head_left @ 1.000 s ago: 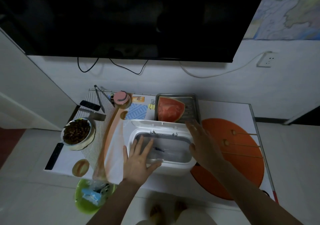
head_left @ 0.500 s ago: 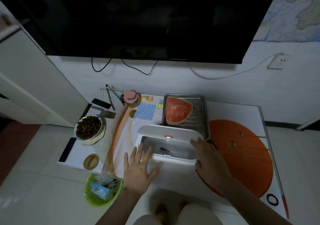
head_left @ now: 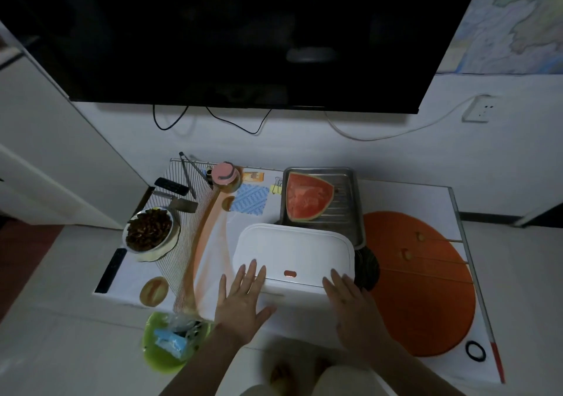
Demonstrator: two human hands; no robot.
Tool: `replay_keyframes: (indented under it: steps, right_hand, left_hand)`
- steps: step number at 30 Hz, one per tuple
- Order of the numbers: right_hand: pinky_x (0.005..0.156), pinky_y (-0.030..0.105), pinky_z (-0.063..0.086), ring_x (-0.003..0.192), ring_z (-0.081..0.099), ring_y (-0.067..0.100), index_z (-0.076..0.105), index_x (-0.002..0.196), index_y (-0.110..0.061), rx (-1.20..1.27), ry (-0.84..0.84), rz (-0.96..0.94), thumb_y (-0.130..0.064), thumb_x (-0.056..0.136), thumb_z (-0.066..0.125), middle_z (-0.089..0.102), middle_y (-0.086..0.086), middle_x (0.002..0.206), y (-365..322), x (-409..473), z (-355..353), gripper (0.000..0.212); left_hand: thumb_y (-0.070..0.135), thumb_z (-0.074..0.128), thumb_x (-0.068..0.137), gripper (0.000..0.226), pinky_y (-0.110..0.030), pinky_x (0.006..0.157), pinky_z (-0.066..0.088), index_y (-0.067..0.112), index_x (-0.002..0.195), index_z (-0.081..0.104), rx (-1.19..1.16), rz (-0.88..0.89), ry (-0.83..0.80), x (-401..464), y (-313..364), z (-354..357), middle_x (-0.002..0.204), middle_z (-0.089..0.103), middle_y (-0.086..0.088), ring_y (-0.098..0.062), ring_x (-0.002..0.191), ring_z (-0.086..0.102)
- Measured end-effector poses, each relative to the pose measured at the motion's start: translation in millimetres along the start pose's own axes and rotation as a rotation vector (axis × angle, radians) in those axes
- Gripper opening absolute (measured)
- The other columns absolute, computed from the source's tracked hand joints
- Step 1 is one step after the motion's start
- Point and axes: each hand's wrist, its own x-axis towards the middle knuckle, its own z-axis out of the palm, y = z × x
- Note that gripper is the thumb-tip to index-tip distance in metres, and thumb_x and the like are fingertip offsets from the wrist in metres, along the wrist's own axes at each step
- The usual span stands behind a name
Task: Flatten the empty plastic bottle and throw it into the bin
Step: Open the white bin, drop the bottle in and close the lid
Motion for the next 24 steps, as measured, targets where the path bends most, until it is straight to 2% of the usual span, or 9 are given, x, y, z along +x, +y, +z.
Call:
replay_keyframes:
  steps: [5,10,14,18,24]
  right_hand:
    - [0.119,0.047,0.015,0.147,-0.007,0.031,-0.003,0.148,-0.016,-0.012,0.022,0.015,0.001,0.091,0.036,-0.011,0.009,0.160,-4.1,2.6,4.2,0.071]
    - [0.117,0.043,0.022,0.147,-0.006,0.032,-0.006,0.148,-0.015,-0.041,0.020,0.013,0.003,0.091,0.036,-0.012,0.011,0.159,-4.6,2.6,6.2,0.073]
    - [0.116,0.046,0.020,0.146,-0.006,0.033,-0.007,0.148,-0.015,-0.073,-0.017,0.026,-0.003,0.093,0.037,-0.012,0.012,0.159,-8.7,2.5,3.2,0.071]
    - [0.118,0.052,0.015,0.146,-0.004,0.034,-0.003,0.148,-0.015,-0.112,-0.046,0.041,-0.010,0.091,0.045,-0.010,0.011,0.160,-12.1,3.9,-3.0,0.075]
    - [0.118,0.049,0.013,0.146,-0.002,0.036,0.001,0.148,-0.016,-0.092,-0.024,0.066,-0.012,0.093,0.049,-0.004,0.017,0.159,-24.6,8.4,-6.1,0.073]
  left_hand:
    - [0.066,0.032,0.088,0.083,-0.053,0.114,-0.012,0.029,0.140,-0.022,-0.068,-0.007,-0.020,2.0,-0.5,4.3,0.152,-0.026,0.002,-0.023,0.145,-0.017]
    - [0.070,0.034,0.085,0.093,-0.054,0.113,-0.013,0.027,0.133,-0.033,-0.028,-0.013,-0.046,1.7,-4.8,6.5,0.146,-0.035,0.003,-0.023,0.143,-0.021]
    - [0.066,0.035,0.087,0.090,-0.054,0.113,-0.012,0.029,0.134,-0.032,-0.019,-0.005,-0.048,0.4,-2.6,5.1,0.148,-0.034,0.002,-0.025,0.142,-0.022]
    - [0.057,0.036,0.092,0.083,-0.051,0.114,-0.010,0.029,0.139,-0.026,-0.006,0.005,-0.010,-2.4,3.0,2.3,0.150,-0.031,-0.001,-0.026,0.143,-0.021]
    - [0.050,0.038,0.093,0.079,-0.049,0.116,-0.008,0.032,0.143,-0.021,0.007,0.040,0.007,-2.3,8.8,-3.5,0.151,-0.029,0.000,-0.026,0.144,-0.018]
